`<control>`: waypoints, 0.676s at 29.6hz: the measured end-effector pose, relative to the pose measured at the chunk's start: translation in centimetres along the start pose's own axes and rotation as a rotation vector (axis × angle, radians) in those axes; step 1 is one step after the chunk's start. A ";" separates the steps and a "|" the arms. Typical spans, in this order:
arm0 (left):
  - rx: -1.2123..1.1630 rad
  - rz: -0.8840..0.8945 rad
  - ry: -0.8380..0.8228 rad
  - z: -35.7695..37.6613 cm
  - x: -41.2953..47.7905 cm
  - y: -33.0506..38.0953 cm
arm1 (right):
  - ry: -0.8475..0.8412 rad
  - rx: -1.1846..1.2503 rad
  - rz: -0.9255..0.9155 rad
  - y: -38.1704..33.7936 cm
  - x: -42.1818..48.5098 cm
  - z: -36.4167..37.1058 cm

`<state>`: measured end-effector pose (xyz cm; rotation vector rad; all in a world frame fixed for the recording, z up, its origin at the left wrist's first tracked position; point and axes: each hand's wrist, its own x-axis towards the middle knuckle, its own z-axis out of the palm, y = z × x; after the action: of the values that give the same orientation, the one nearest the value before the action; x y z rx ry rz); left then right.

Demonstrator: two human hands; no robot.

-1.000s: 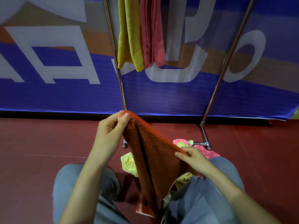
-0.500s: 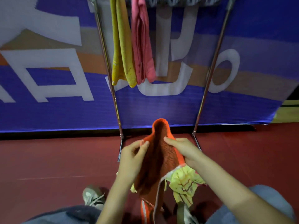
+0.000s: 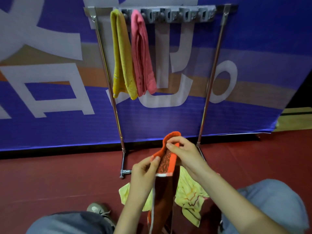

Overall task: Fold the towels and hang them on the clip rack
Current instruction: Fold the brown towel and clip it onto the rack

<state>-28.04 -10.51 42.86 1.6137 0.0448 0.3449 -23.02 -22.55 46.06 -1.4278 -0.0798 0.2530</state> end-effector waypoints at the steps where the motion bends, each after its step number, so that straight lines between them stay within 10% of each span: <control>1: 0.004 0.013 -0.010 0.1 -0.1 0.1 | -0.017 0.005 0.021 0.0 -0.3 0.1; 20: 0.232 0.011 -0.161 -1.4 -0.9 -1.3 | -0.115 0.191 0.229 2.4 0.0 -0.8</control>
<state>-28.97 -9.27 41.48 1.8674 -0.0483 0.2229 -23.20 -23.01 43.55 -1.2315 0.0138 0.5181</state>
